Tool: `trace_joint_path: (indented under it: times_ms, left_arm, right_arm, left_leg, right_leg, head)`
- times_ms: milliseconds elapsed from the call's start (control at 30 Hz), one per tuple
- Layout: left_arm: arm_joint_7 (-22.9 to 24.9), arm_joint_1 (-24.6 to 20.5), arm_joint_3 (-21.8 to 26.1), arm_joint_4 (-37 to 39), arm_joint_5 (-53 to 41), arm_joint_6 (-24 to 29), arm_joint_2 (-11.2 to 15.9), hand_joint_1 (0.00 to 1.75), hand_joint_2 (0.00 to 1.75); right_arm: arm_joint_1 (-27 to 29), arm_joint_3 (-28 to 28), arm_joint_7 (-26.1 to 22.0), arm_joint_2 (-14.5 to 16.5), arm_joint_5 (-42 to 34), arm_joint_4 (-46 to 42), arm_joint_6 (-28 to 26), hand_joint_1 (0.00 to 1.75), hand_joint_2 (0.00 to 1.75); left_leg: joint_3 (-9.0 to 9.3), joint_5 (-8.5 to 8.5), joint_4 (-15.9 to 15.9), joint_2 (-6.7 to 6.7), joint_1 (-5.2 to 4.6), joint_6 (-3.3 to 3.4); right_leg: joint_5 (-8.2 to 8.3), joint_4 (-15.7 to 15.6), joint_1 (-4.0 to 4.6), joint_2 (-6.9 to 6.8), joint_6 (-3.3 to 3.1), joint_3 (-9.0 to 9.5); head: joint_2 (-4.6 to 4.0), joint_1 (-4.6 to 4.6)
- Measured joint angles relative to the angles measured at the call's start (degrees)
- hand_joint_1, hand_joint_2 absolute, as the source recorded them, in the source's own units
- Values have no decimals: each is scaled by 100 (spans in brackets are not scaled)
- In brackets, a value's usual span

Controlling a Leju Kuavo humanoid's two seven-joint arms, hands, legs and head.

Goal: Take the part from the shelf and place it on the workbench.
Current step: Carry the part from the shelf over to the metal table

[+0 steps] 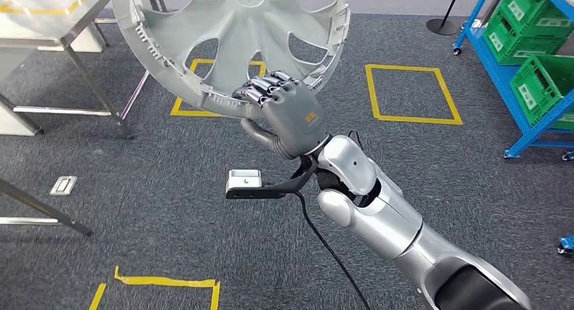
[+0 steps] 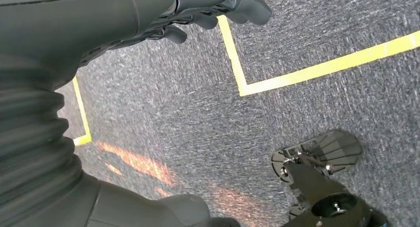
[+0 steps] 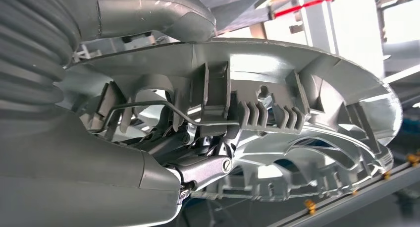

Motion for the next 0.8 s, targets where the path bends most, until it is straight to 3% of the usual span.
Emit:
trace_joint_path:
  times_ms: [100,133,167,233,267,300,333,367,400,467,533,600,667,733,800]
  left_arm:
    - [1,4,0,1,0,0,1,0,175]
    - [6,4,0,1,0,0,-1,0,175]
    - [12,1,0,1,0,0,-1,0,175]
    - [26,-11,0,1,1,1,-3,0,175]
    - [31,-14,0,1,1,1,-2,0,175]
    - [34,-13,0,1,2,2,-2,0,175]
    - [38,-9,0,2,2,2,-2,0,175]
    - [40,-5,0,3,2,2,-3,0,175]
    - [41,-3,0,4,2,3,-7,0,175]
    - [42,0,0,4,2,7,-18,0,175]
    - [42,7,0,3,2,10,-22,0,175]
    - [45,23,0,5,2,11,-16,0,175]
    - [60,30,0,9,2,10,-19,0,175]
    - [79,18,0,10,2,9,-22,0,175]
    - [93,9,0,9,2,10,-16,0,175]
  right_arm:
    - [-4,0,-1,2,0,-1,1,175,175]
    - [-7,0,-3,5,-1,-8,1,175,175]
    - [-10,0,-4,8,-3,-15,2,175,175]
    - [-3,0,-4,5,-6,-28,5,175,175]
    - [6,1,-2,1,-7,-28,9,175,175]
    - [15,1,4,-3,-7,-28,16,175,175]
    - [20,2,11,-3,-7,-28,28,175,175]
    - [22,2,19,-2,-9,-29,43,175,175]
    - [21,2,25,-2,-10,-33,57,175,175]
    - [19,2,27,-2,-13,-43,75,175,175]
    - [22,1,24,-1,-12,-55,81,175,175]
    - [21,-1,25,12,-11,-74,84,175,175]
    - [17,-2,34,37,-11,-95,86,175,175]
    - [20,-5,45,47,-7,-105,87,175,175]
    - [29,-5,49,45,1,-107,91,175,175]
  left_leg:
    - [-11,2,2,-31,-5,17]
    - [-15,18,-8,-104,5,58]
    - [-20,35,-19,-188,15,103]
    - [-27,70,-40,-392,37,184]
    - [-33,73,-37,-466,35,191]
    - [-37,76,-32,-550,33,192]
    - [-39,79,-25,-635,31,190]
    - [-40,82,-18,-720,32,185]
    - [-41,87,-11,-800,35,175]
    - [-70,112,-4,-932,45,128]
    - [-118,156,-21,-1037,65,50]
    - [-152,193,-58,-1127,75,-29]
    - [-251,73,104,-937,44,-79]
    - [-520,-266,710,-570,22,-108]
    - [-790,-526,1357,-412,31,-133]
  right_leg:
    - [1,-6,-2,-32,13,8]
    - [-77,92,-20,69,55,-22]
    - [-213,294,-39,205,101,-100]
    - [-624,1057,-77,532,185,-431]
    - [-758,1423,-79,584,189,-609]
    - [-793,1638,-79,604,185,-720]
    - [-708,1617,-79,615,172,-720]
    - [-528,1365,-81,637,154,-605]
    - [-305,954,-84,696,131,-409]
    - [-38,248,-91,935,101,-85]
    - [5,32,-76,1047,77,-15]
    - [53,-15,-74,923,17,-14]
    - [96,-80,-96,780,-62,8]
    - [112,-107,-88,631,-108,14]
    - [108,-103,-74,477,-122,7]
  head:
    - [0,0]
    - [0,5]
    - [-1,11]
    - [-1,23]
    - [-2,24]
    - [-2,24]
    - [-2,24]
    - [-2,24]
    - [-2,25]
    - [-2,19]
    - [-2,15]
    - [-2,18]
    - [-1,-13]
    - [-1,-48]
    - [-1,-53]
